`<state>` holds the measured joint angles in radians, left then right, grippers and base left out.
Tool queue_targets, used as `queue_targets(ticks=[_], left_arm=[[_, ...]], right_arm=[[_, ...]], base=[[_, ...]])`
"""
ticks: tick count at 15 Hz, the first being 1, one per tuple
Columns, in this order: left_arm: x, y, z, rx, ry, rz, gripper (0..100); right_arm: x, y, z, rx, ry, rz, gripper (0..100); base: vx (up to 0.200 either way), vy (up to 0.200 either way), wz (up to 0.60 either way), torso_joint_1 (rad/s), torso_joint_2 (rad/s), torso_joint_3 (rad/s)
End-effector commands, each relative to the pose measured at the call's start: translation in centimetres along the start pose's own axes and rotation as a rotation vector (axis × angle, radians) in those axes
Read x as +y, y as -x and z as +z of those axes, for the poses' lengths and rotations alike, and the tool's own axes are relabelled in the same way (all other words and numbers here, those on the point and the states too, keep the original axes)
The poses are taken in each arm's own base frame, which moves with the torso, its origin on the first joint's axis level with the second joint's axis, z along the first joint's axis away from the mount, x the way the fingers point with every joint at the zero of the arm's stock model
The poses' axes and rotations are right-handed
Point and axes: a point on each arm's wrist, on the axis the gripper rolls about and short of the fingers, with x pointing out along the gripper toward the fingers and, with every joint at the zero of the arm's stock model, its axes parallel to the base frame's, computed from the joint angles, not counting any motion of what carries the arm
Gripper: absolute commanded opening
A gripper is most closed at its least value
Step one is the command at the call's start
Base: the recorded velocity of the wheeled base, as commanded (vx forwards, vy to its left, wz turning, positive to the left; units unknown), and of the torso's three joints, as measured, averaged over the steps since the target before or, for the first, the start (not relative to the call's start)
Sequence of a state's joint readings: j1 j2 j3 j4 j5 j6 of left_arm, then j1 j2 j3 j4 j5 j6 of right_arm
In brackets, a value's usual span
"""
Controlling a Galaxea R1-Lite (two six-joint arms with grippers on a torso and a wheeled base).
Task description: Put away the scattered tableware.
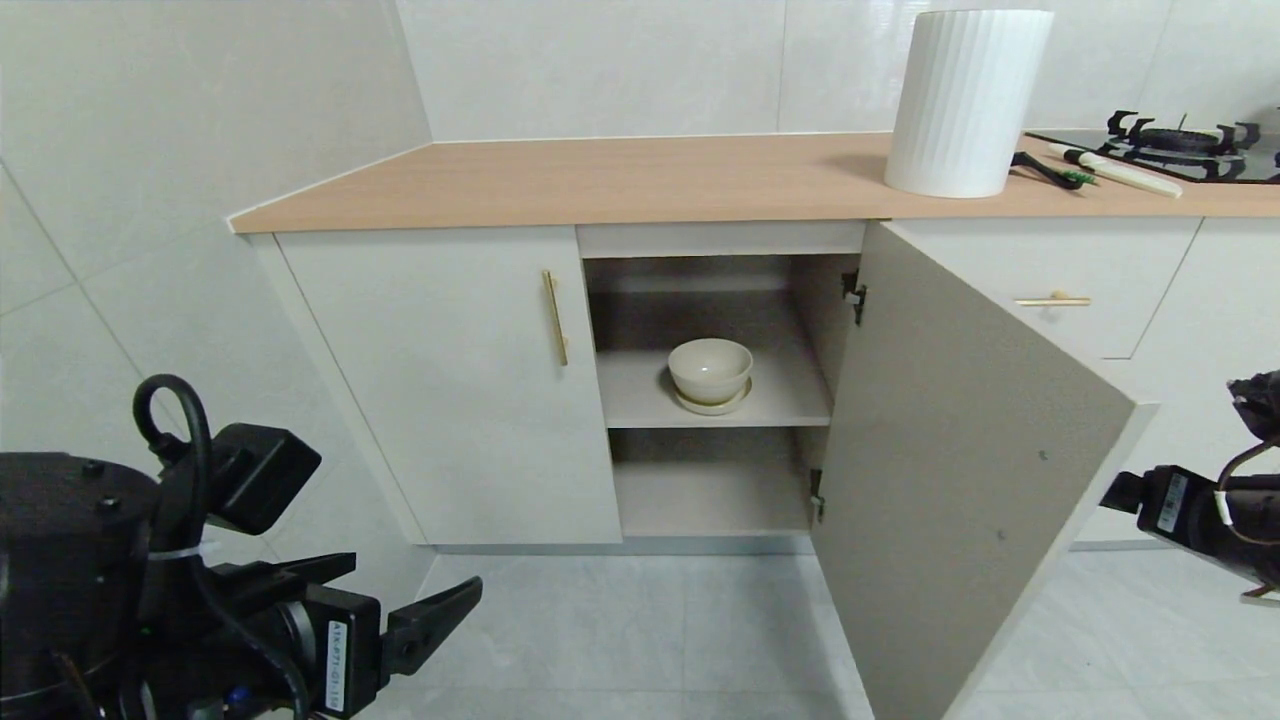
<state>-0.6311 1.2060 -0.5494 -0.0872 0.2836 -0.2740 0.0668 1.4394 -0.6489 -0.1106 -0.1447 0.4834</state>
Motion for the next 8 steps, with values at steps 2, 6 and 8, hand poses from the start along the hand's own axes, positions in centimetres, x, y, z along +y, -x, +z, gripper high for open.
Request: queue_targets(ticks=[2, 6, 8], left_arm=[[0.0, -0.1, 0.0, 0.003, 0.000, 0.001, 100], [0.0, -0.1, 0.0, 0.001, 0.000, 0.001, 100], [-0.1, -0.2, 0.0, 0.002, -0.001, 0.002, 100]], right_arm=[[2.5, -0.3, -0.5, 0.031, 0.065, 0.074, 100], [7.5, -1.6, -2.4, 0.114, 0.189, 0.197, 100], [10.3, -2.9, -3.2, 0.152, 0.241, 0.247, 100]], base=[[0.000, 0.000, 0.00, 0.000, 0.00, 0.000], [0.000, 0.000, 0.00, 0.000, 0.00, 0.000], [0.000, 0.000, 0.00, 0.000, 0.00, 0.000]])
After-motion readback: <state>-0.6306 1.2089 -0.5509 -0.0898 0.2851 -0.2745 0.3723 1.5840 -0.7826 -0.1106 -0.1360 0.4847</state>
